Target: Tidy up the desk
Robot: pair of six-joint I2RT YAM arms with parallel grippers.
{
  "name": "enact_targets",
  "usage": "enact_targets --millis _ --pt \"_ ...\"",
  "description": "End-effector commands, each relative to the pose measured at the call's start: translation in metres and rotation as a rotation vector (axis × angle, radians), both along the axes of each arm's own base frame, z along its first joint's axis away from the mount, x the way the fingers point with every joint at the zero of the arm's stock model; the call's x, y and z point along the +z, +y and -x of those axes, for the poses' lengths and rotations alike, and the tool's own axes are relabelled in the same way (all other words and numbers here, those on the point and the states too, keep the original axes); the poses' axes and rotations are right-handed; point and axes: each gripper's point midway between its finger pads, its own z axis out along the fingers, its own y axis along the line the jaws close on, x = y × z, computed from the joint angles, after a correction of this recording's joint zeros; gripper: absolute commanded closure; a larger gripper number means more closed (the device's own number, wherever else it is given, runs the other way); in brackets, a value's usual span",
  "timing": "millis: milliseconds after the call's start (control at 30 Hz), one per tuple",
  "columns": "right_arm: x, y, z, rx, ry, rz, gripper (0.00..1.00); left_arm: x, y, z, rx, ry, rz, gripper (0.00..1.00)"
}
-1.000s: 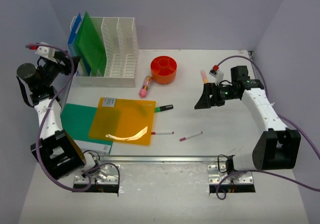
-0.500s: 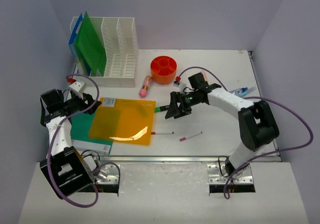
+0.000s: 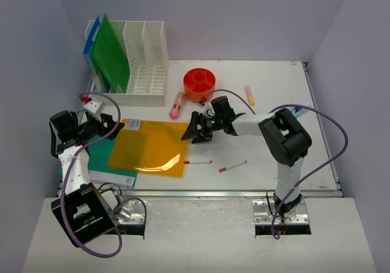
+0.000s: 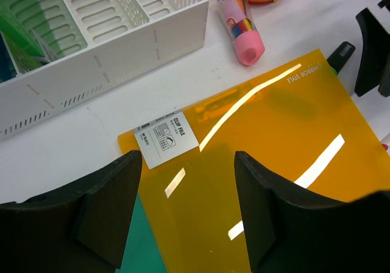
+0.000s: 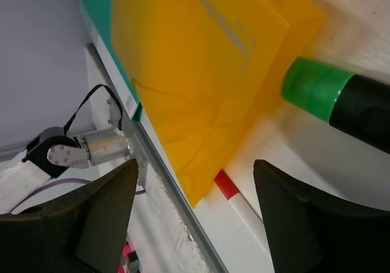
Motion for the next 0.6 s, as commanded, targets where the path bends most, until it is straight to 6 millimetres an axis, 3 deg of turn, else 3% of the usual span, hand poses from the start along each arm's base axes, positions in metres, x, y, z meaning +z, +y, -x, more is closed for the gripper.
enact_targets --millis 0,200,333,433,500,567 --pt "0.01 0.022 -0.027 -0.065 -0.048 -0.089 0.24 0.016 0.001 -0.012 -0.017 -0.063 0.017 0.4" --pt "-0.011 0.034 -0.029 -0.102 -0.025 -0.105 0.27 0.014 0.002 -0.015 -0.02 -0.059 0.031 0.4" --pt "-0.012 0.048 -0.028 -0.098 -0.033 -0.158 0.34 0.013 0.003 -0.017 -0.018 -0.056 0.034 0.4" --pt "-0.011 0.054 -0.026 -0.087 -0.033 -0.191 0.45 0.011 0.004 -0.018 -0.014 -0.054 0.037 0.4" --pt "-0.01 0.056 -0.023 -0.071 -0.03 -0.21 0.62 0.01 0.005 -0.018 -0.012 -0.051 0.038 0.4" --pt "-0.004 0.057 -0.019 -0.039 -0.045 -0.233 0.68 0.009 0.005 -0.018 -0.011 -0.05 0.037 0.4"
